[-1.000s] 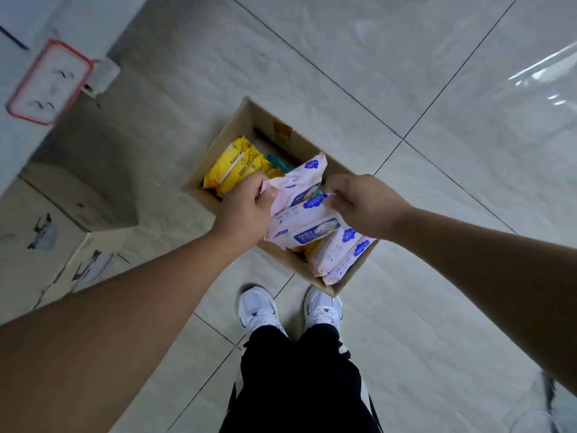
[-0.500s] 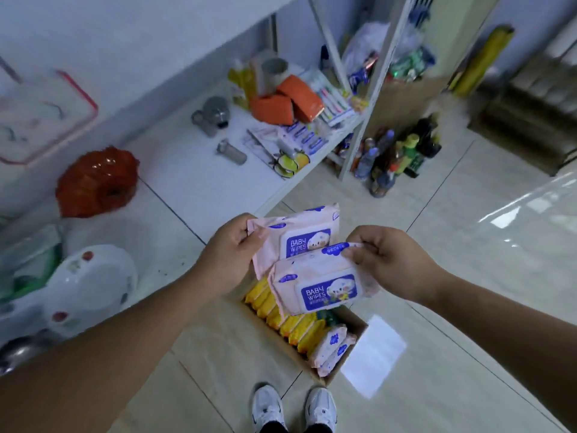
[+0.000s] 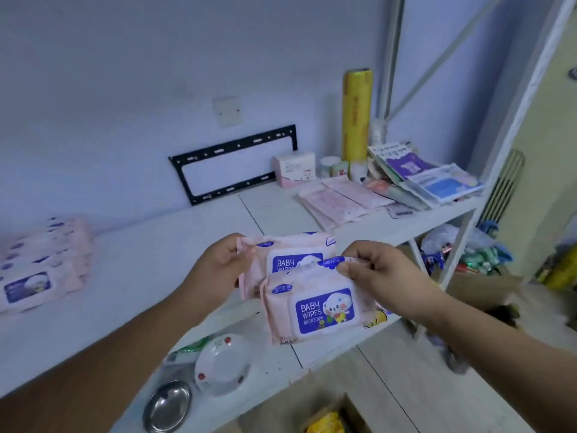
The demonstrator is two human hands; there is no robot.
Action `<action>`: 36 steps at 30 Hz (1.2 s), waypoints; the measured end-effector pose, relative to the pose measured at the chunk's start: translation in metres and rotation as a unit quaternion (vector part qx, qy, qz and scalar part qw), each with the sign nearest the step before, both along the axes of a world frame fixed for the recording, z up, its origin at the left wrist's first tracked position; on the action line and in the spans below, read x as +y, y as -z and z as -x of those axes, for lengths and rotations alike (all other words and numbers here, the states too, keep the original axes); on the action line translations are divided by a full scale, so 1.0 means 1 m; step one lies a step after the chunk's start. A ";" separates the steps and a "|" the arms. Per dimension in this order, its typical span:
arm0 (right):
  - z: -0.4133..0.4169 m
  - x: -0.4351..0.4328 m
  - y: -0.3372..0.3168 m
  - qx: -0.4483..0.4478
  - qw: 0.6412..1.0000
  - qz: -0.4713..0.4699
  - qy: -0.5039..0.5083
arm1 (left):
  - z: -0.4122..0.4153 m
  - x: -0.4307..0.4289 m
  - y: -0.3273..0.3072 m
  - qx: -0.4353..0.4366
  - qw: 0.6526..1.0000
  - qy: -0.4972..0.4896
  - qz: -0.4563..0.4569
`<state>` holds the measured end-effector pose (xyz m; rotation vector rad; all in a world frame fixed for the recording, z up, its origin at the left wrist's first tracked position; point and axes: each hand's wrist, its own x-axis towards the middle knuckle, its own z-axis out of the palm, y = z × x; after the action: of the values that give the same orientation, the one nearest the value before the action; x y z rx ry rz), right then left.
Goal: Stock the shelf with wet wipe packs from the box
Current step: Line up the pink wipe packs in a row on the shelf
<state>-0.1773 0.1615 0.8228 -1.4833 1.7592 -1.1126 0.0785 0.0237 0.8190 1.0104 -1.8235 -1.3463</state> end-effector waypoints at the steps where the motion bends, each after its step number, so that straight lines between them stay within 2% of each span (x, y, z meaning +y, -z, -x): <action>1: -0.013 -0.008 -0.010 0.002 1.000 0.008 -0.011 | -0.017 -0.001 -0.012 0.001 1.000 -0.015 0.011; 6: -0.094 -0.052 -0.029 -0.008 0.997 0.027 -0.074 | -0.114 0.001 -0.032 0.008 0.994 -0.100 0.034; 13: -0.235 -0.118 -0.008 -0.022 0.986 -0.007 -0.166 | -0.265 -0.013 -0.012 -0.031 0.977 -0.209 0.031; 17: -0.317 -0.159 0.011 -0.015 0.980 -0.015 -0.200 | -0.349 -0.029 -0.001 0.020 0.972 -0.233 0.011; 21: -0.387 -0.198 0.031 -0.002 0.974 -0.021 -0.227 | -0.412 -0.053 0.013 0.017 0.965 -0.261 0.019; 29: -0.436 -0.238 0.052 -0.020 0.965 -0.071 -0.250 | -0.455 -0.122 0.062 0.015 0.942 -0.330 -0.061; 36: -0.451 -0.291 0.065 -0.058 0.973 -0.061 -0.216 | -0.453 -0.164 0.068 0.048 0.936 -0.331 -0.111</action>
<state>0.2736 -0.1292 0.7577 -1.5891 1.3130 -0.8305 0.5320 -0.1406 0.7508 1.4797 -1.1070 -1.1516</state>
